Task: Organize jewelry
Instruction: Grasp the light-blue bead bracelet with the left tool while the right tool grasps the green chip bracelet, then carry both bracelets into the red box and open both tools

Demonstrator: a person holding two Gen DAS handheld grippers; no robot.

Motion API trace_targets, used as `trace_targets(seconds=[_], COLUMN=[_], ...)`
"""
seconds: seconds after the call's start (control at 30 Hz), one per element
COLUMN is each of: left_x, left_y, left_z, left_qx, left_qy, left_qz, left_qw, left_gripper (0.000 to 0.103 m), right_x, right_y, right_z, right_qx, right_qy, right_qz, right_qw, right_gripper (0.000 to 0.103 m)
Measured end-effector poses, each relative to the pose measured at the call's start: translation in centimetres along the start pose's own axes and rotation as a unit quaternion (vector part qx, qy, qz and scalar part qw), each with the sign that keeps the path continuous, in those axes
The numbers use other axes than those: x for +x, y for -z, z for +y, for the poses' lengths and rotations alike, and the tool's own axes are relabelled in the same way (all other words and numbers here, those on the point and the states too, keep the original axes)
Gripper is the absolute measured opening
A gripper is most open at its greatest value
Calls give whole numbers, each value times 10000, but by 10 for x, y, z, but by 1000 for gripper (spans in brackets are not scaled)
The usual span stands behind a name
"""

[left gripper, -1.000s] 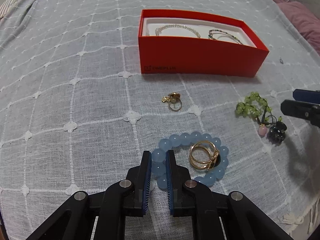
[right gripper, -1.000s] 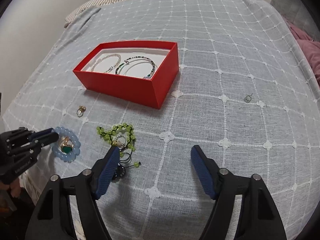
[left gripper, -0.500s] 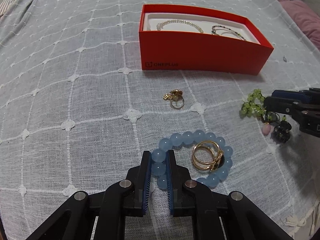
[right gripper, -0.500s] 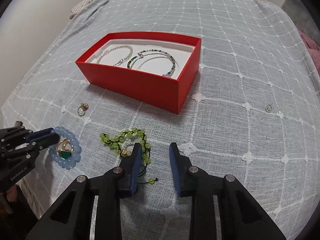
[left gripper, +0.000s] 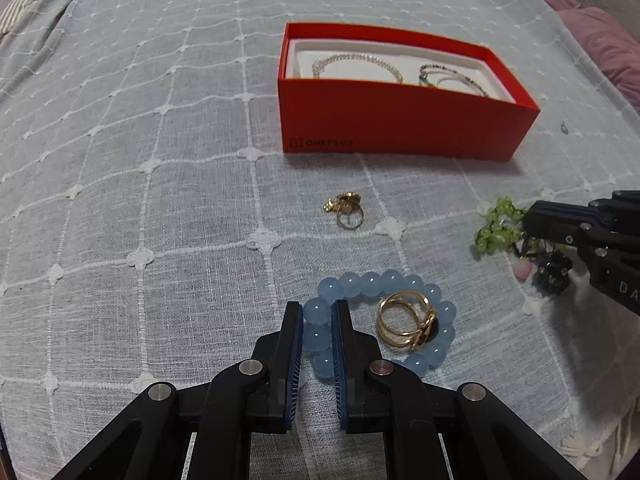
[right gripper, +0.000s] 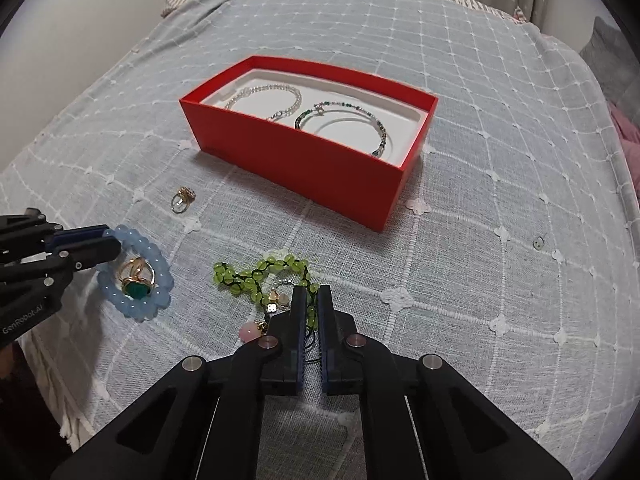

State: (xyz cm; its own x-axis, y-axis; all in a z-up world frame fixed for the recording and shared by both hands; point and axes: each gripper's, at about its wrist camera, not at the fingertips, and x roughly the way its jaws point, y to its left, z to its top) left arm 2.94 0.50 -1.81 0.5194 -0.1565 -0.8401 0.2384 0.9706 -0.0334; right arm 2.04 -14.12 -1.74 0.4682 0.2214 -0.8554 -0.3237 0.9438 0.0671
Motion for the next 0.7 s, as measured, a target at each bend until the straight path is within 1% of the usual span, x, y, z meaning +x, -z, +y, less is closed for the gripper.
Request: trace_targets(seconds=[0.2, 0.47, 0.7], left_x=[-16, -35, -50], left_y=[-9, -20, -33], left_z=[-5, -18, -30], left_qx=[31, 52, 82], left_qy=[109, 351, 530], left_qz=[-233, -517, -759], left_qw=[9997, 9980, 9957], left_gripper=[9, 9, 9], right_x=[-26, -62, -84], right_y=[-2, -4, -11], right_z=[-5, -3, -1], right_qx=[125, 228, 286], right_qy=[-58, -167, -233], right_qz=[-201, -523, -754], right_qw=[9997, 9982, 9965], right_gripper=[5, 5, 5])
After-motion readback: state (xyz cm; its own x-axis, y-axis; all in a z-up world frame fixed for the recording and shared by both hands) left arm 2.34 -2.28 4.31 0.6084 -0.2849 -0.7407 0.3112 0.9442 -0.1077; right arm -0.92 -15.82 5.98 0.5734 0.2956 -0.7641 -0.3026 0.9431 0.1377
